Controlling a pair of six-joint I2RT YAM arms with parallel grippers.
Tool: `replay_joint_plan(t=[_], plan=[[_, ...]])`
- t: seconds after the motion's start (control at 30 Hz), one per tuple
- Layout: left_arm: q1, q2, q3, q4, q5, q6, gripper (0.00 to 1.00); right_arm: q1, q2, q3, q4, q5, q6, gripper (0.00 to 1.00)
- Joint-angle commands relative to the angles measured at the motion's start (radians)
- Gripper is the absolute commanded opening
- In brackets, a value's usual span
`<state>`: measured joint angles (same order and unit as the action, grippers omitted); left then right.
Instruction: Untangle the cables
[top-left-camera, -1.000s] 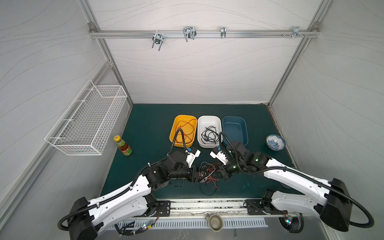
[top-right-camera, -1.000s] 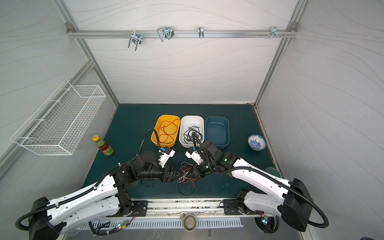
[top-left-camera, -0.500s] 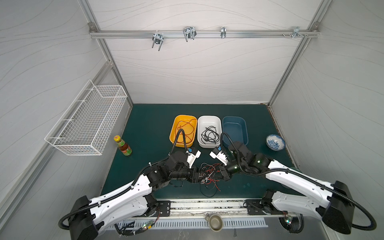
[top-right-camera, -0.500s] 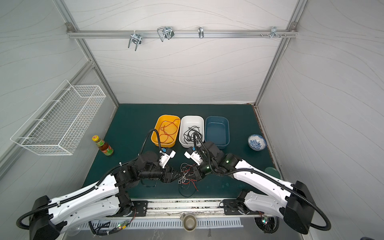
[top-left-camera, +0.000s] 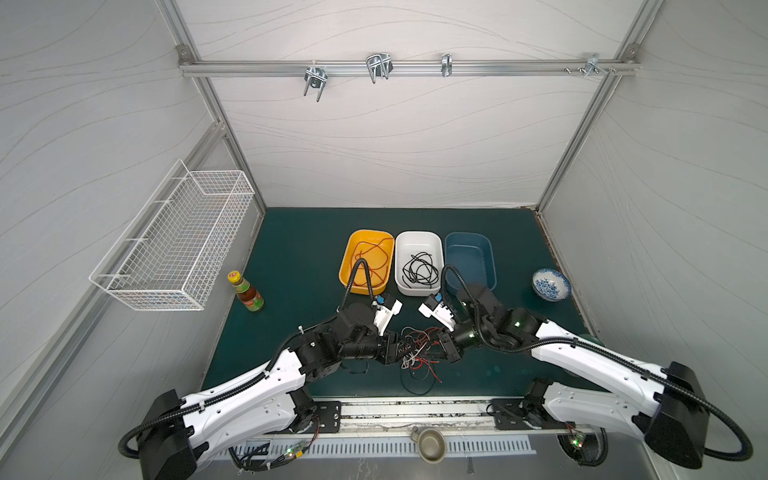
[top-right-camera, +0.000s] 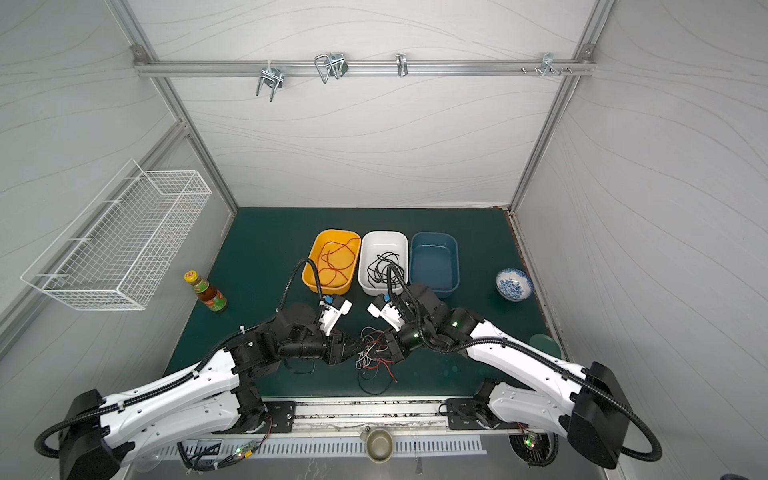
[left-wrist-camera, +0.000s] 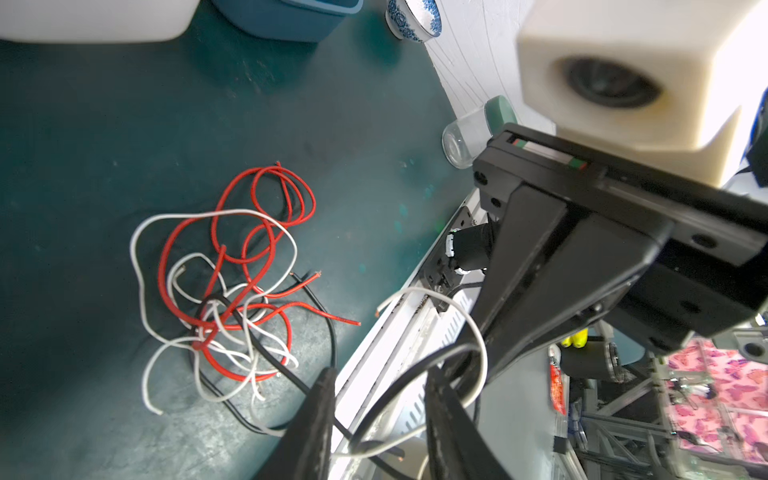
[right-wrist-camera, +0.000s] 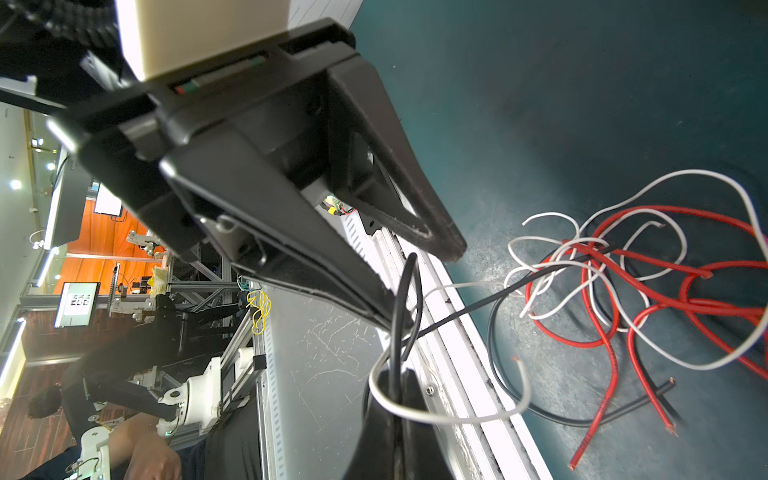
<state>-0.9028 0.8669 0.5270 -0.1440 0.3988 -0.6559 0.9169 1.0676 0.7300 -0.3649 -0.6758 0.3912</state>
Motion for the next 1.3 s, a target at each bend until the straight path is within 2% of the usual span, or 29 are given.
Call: replay_joint_plan(t=[0.0, 0.27, 0.33, 0.47, 0.57, 0.63, 0.77, 0.97, 1.27], plan=[[-0.004, -0.002, 0.000, 0.062, 0.014, -0.008, 0.30, 0.007, -0.023, -0.010, 0.028, -0.028, -0.017, 0.00], [-0.005, -0.026, 0.018, 0.034, -0.006, 0.010, 0.10, 0.008, -0.004, -0.009, 0.017, 0.006, -0.016, 0.00], [-0.005, -0.033, 0.029, 0.021, -0.019, 0.017, 0.02, 0.008, 0.000, -0.009, 0.009, 0.026, -0.017, 0.00], [-0.005, -0.039, 0.075, -0.036, -0.075, 0.043, 0.00, 0.007, -0.001, 0.001, -0.020, 0.088, -0.018, 0.00], [-0.006, -0.035, 0.117, -0.070, -0.134, 0.059, 0.00, 0.001, -0.011, 0.008, -0.043, 0.136, -0.019, 0.06], [-0.005, -0.014, 0.160, -0.106, -0.177, 0.078, 0.00, -0.008, -0.028, 0.008, -0.051, 0.167, -0.012, 0.18], [-0.004, 0.064, 0.282, -0.197, -0.255, 0.117, 0.00, -0.025, -0.076, -0.009, -0.046, 0.200, 0.003, 0.33], [-0.005, 0.181, 0.468, -0.281, -0.320, 0.166, 0.00, -0.029, -0.146, -0.021, -0.045, 0.221, 0.003, 0.47], [-0.005, 0.268, 0.730, -0.374, -0.387, 0.257, 0.00, -0.029, -0.240, -0.063, -0.014, 0.256, 0.018, 0.61]])
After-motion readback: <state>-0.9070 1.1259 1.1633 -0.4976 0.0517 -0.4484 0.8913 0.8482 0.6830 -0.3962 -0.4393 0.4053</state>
